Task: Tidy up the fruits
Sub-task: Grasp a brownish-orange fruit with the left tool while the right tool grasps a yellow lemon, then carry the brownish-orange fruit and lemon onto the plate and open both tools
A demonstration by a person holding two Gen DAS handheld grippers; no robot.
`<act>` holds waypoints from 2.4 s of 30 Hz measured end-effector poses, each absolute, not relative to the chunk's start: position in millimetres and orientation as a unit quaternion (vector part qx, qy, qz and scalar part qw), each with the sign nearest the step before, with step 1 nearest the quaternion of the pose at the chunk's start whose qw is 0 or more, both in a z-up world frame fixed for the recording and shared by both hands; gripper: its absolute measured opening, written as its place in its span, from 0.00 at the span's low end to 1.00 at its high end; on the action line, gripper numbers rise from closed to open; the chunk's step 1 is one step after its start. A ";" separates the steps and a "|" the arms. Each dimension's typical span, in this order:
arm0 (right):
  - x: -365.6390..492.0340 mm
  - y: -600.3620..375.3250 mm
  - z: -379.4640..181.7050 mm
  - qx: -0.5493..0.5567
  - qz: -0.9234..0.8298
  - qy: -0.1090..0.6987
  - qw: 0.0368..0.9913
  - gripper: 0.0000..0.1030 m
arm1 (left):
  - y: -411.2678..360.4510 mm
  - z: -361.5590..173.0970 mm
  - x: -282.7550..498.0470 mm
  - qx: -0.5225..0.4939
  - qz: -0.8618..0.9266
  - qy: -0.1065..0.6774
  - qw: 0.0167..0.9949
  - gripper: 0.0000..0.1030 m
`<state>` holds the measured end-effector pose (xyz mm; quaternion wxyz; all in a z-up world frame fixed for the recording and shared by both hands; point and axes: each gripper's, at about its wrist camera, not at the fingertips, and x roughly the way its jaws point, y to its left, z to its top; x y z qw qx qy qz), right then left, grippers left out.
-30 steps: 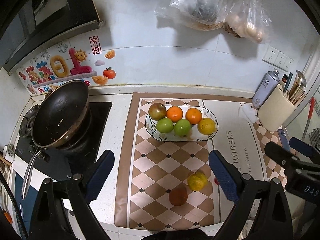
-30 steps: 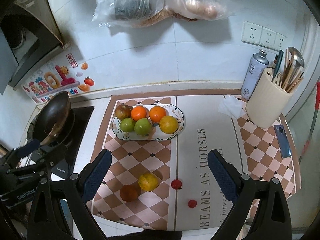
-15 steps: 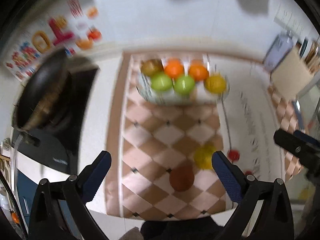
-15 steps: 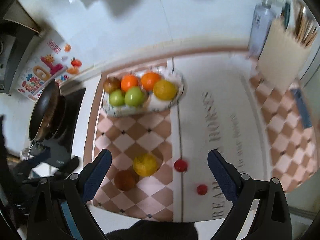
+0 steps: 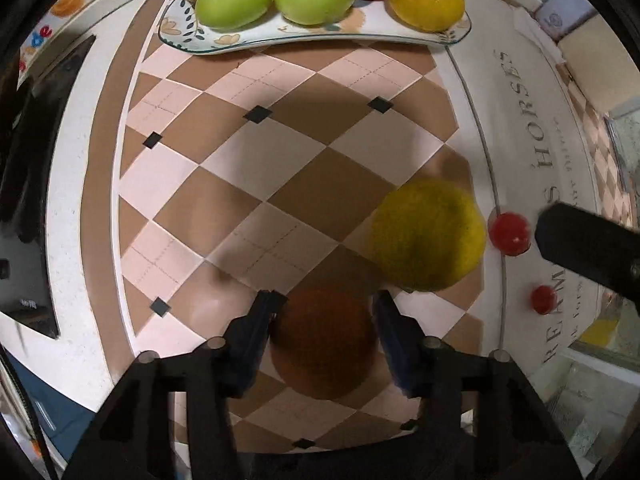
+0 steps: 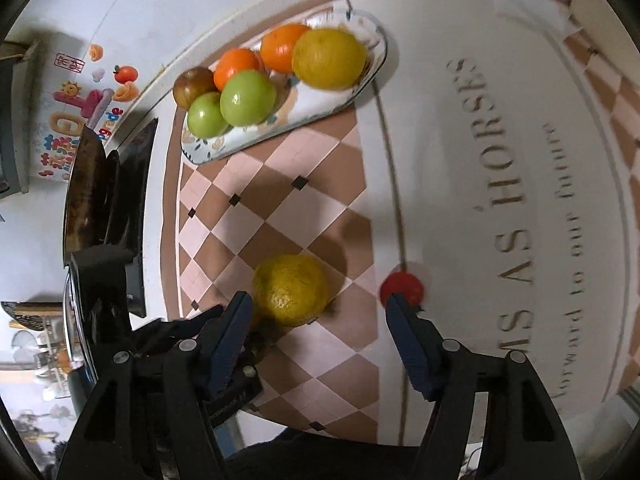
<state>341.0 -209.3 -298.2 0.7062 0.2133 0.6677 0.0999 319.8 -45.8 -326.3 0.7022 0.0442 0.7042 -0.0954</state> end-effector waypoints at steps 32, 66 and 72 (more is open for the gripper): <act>361.6 -169.3 -339.0 0.143 0.127 0.692 0.696 0.59 | -11.3 -269.0 366.7 -0.033 -0.078 0.678 0.731 0.28; 385.0 -243.3 -334.2 0.215 0.092 0.683 0.692 0.59 | -89.2 -327.2 398.0 -0.019 -0.156 0.729 0.666 0.50; 398.9 -260.1 -315.6 0.232 0.088 0.662 0.707 0.59 | -87.9 -288.8 416.0 -0.032 -0.151 0.690 0.707 0.50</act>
